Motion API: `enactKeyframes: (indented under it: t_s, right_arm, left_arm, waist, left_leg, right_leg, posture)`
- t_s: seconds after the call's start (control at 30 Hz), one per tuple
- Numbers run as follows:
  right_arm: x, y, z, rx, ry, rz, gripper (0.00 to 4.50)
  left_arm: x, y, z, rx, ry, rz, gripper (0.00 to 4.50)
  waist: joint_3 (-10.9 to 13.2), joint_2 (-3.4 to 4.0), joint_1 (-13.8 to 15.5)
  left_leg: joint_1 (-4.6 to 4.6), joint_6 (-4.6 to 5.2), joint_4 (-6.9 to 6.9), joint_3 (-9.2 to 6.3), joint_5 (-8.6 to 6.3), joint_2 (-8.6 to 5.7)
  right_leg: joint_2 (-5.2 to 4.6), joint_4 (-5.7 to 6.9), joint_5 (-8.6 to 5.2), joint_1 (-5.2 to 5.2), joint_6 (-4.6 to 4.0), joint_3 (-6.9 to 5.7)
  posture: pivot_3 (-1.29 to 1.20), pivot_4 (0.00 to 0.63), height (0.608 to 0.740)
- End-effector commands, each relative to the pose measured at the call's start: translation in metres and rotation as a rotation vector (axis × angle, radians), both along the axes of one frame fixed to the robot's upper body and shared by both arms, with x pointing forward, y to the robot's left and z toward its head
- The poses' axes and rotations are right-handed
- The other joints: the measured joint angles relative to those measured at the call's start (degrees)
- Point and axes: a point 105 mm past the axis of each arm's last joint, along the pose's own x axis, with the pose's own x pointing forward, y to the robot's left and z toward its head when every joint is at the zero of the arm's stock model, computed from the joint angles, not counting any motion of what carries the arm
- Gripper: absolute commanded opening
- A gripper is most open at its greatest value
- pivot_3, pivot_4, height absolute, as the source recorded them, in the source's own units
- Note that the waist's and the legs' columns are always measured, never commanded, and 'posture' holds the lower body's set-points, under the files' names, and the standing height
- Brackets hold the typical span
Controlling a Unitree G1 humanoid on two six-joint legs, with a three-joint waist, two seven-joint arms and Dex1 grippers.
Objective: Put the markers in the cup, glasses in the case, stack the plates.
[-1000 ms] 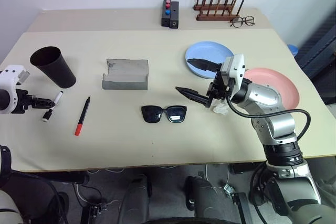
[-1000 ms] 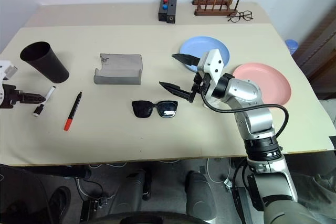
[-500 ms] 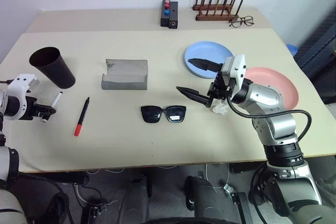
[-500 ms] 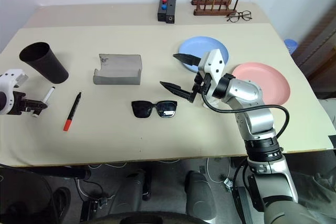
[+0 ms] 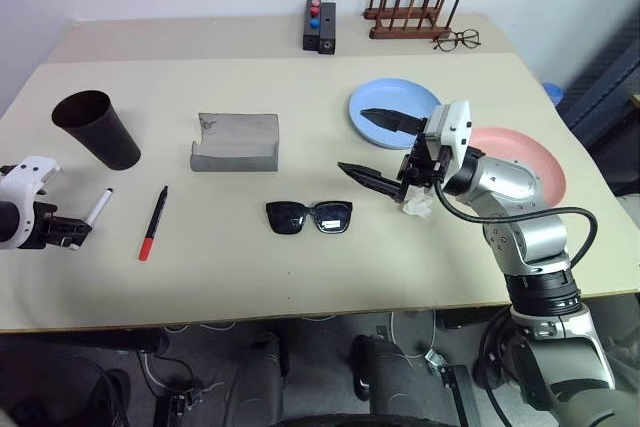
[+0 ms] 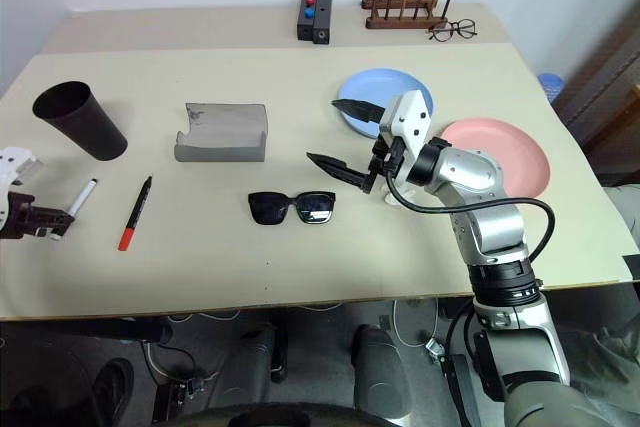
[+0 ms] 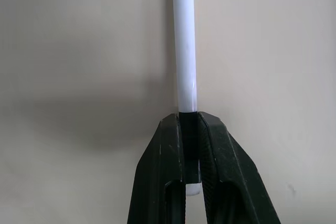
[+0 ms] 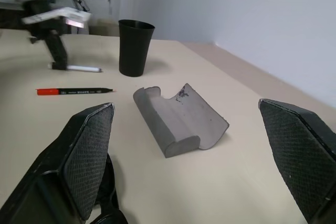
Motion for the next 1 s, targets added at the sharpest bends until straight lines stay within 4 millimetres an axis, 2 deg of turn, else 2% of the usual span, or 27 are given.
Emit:
enactKeyframes:
  t_s: [0.03,0.13,0.2,0.37,0.47,0.53,0.57,0.7,0.83,1.0]
  right_arm:
    - [-0.001,-0.001,0.014,0.012,-0.056,0.008,4.5]
    - [0.0,0.002,0.014,0.011,-0.055,0.02,4.5]
    - [0.001,0.002,0.014,0.006,-0.058,0.026,4.5]
    - [0.004,0.003,0.016,0.004,-0.065,0.033,4.5]
    - [0.005,0.003,0.016,0.002,-0.067,0.034,4.5]
    - [0.004,0.003,0.019,0.009,-0.069,0.035,4.5]
    - [0.004,0.003,0.02,0.013,-0.07,0.036,4.5]
    - [0.004,0.004,0.022,0.019,-0.076,0.038,4.5]
    - [0.006,0.003,0.022,0.023,-0.073,0.029,4.5]
    - [0.01,-0.008,0.03,0.074,-0.067,-0.012,4.5]
  left_arm:
    - [-0.001,-0.026,0.036,-0.036,-0.17,-0.163,0.03]
    - [0.0,-0.044,0.052,-0.061,-0.36,-0.29,0.03]
    - [0.01,-0.045,0.066,-0.053,-0.509,-0.257,0.03]
    - [0.027,-0.056,0.103,-0.162,-0.872,-0.243,0.03]
    - [0.037,-0.056,0.132,-0.23,-1.113,-0.189,0.03]
    - [0.039,-0.063,0.164,-0.264,-1.311,-0.213,0.03]
    - [0.039,-0.065,0.173,-0.266,-1.366,-0.221,0.03]
    - [0.051,-0.052,0.199,-0.243,-1.553,-0.141,0.03]
    - [0.062,-0.025,0.199,-0.293,-1.657,0.038,0.03]
    - [0.07,-0.02,0.17,-0.321,-1.648,0.089,0.03]
  waist:
    - [0.0,0.0,0.25]
    - [0.0,0.0,0.39]
    - [0.0,0.01,0.38]
    - [-0.01,0.0,0.22]
    - [-0.01,-0.06,0.27]
    - [-0.02,-0.06,0.37]
    - [-0.03,-0.12,0.44]
    - [-0.03,-0.12,0.26]
    - [-0.04,-0.11,0.19]
    - [-0.03,-0.11,0.29]
  left_leg:
    - [0.0,-0.01,0.0,0.0,0.0,0.0]
    - [0.0,-0.02,0.02,-0.01,-0.01,0.0]
    - [0.0,-0.03,0.03,-0.01,-0.02,0.0]
    - [0.01,0.01,0.05,0.01,0.01,-0.01]
    - [0.01,0.02,0.19,0.0,0.02,-0.02]
    - [0.02,0.02,0.29,-0.02,0.02,-0.02]
    - [0.02,0.02,0.36,-0.03,0.02,-0.02]
    - [0.04,0.02,0.47,-0.05,0.02,-0.03]
    - [0.09,0.03,0.44,-0.04,0.02,-0.03]
    - [0.06,0.03,0.45,-0.04,0.02,-0.03]
  right_leg:
    - [-0.02,0.0,-0.01,0.02,-0.02,0.0]
    - [-0.05,-0.06,-0.02,0.03,-0.06,-0.01]
    - [-0.05,-0.09,-0.01,0.05,-0.08,-0.02]
    - [-0.01,-0.03,0.02,0.08,-0.02,-0.02]
    - [0.01,0.16,0.12,0.1,0.23,-0.02]
    - [0.01,0.25,0.12,0.12,0.25,-0.03]
    - [0.01,0.3,0.12,0.13,0.25,-0.03]
    - [0.01,0.34,0.12,0.19,0.25,-0.03]
    - [0.02,0.35,0.12,0.21,0.26,-0.04]
    - [0.02,0.35,0.13,0.21,0.28,-0.04]
  posture:
    - [0.0,0.15,0.74]
    - [0.0,0.15,0.74]
    - [0.0,0.15,0.74]
    - [0.0,0.15,0.74]
    - [0.0,0.15,0.74]
    - [0.0,0.15,0.74]
    - [0.0,0.15,0.74]
    - [0.0,0.15,0.74]
    - [0.0,0.15,0.74]
    - [0.0,0.15,0.74]
